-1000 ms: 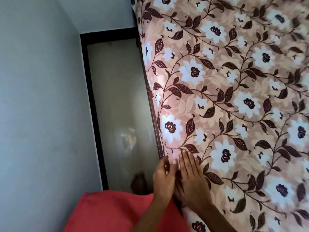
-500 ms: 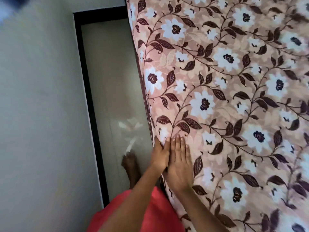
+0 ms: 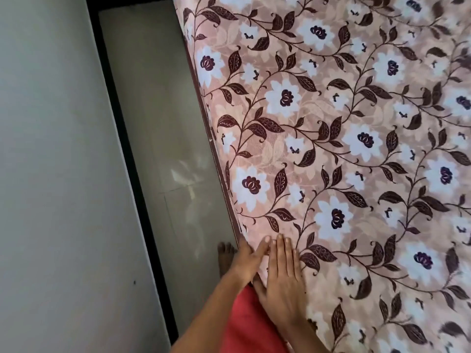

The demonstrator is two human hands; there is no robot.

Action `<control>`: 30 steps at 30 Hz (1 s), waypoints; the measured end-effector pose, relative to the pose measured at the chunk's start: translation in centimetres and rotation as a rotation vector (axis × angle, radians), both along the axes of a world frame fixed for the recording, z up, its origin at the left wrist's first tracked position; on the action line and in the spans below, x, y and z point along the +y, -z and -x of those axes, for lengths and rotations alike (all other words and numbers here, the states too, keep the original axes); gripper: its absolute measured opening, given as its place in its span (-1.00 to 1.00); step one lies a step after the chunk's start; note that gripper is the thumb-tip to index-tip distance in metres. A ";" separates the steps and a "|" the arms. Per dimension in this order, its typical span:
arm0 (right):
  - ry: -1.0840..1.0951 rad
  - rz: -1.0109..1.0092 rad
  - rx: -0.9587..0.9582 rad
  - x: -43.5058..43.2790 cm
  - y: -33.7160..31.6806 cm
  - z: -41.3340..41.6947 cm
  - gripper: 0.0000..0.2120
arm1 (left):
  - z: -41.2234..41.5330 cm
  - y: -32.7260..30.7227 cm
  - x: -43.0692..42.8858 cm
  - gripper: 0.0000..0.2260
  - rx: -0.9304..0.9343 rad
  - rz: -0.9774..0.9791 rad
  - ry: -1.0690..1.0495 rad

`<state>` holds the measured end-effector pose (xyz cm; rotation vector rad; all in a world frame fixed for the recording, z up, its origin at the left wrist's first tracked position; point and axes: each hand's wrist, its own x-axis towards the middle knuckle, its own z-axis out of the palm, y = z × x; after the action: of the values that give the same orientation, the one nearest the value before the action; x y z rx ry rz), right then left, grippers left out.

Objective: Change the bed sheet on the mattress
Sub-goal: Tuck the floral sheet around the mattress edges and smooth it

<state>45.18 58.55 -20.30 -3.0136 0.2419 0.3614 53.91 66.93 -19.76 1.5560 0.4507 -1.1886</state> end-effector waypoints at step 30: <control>0.038 -0.076 0.027 -0.7 -0.7 22.0 -0.20 | 23.7 0.3 -0.5 -0.48 -0.017 -0.109 0.022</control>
<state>23.18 57.88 -19.59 -2.9267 0.2797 0.3981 30.23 66.41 -20.03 1.6665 0.4953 -1.1830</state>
